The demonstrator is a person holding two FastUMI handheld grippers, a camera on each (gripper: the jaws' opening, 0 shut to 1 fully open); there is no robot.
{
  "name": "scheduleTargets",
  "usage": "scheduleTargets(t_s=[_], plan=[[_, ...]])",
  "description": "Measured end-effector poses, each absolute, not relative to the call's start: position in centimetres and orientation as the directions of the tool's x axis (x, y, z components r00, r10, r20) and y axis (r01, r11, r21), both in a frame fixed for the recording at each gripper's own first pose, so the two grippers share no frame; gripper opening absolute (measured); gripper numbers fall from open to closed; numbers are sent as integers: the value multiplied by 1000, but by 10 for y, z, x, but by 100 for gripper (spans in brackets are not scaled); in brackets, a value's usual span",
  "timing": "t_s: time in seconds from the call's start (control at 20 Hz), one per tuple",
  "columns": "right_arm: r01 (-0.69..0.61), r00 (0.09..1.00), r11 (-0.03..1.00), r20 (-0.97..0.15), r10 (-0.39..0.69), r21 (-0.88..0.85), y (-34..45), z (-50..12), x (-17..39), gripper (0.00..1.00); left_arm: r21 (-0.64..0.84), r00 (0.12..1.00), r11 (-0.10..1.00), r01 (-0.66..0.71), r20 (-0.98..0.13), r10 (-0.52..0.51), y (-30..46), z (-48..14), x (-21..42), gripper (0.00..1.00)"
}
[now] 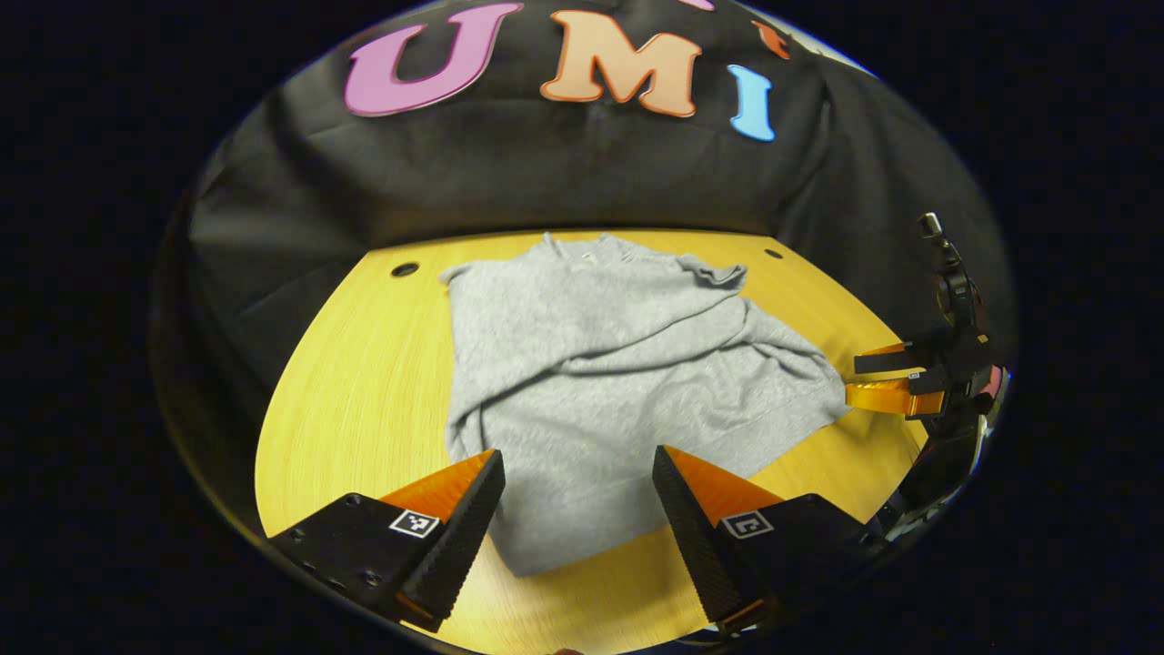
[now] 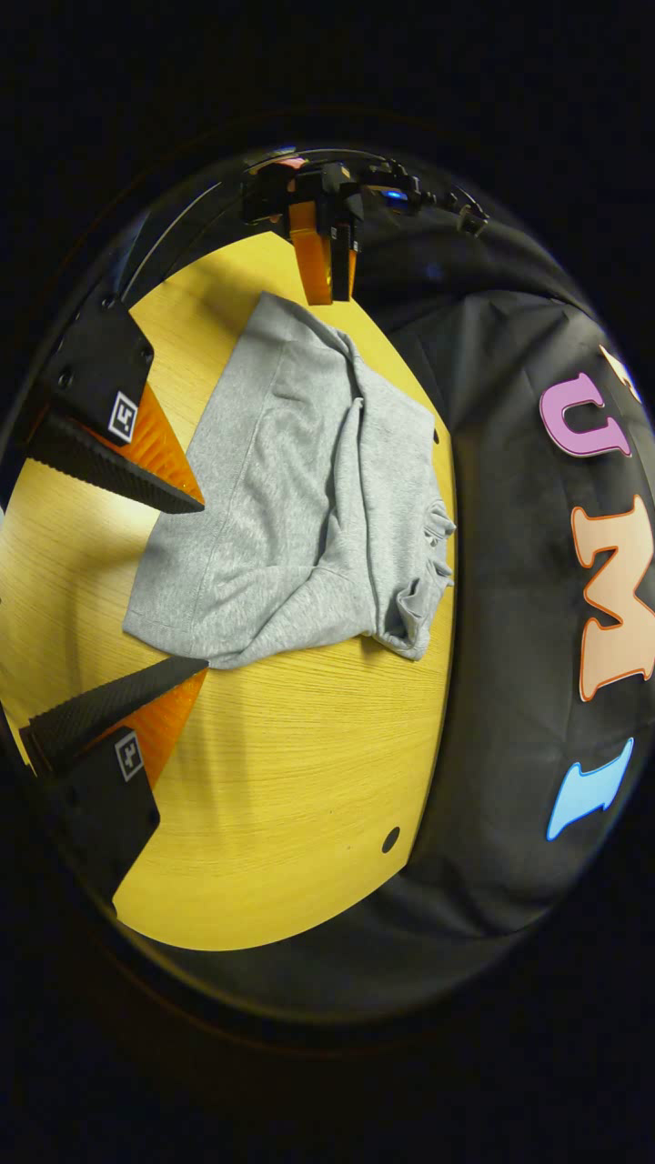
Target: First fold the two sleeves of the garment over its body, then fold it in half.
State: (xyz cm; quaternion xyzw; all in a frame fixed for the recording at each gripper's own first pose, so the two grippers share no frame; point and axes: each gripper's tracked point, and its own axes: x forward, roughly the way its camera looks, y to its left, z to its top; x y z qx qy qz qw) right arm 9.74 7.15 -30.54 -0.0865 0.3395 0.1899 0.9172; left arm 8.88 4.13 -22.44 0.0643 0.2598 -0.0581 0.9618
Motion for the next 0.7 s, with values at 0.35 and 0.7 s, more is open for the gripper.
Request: scheduleTargets(t_s=[0.35,0.7], plan=[[-421,662,906,-700,268,-51,72,-333,96,99,92,820,993,70,-572,-5,59,-268,71,96],[-427,672,898,-702,237,-105,75,-347,97,99,115,813,993,29,-580,43,69,-279,73,95]])
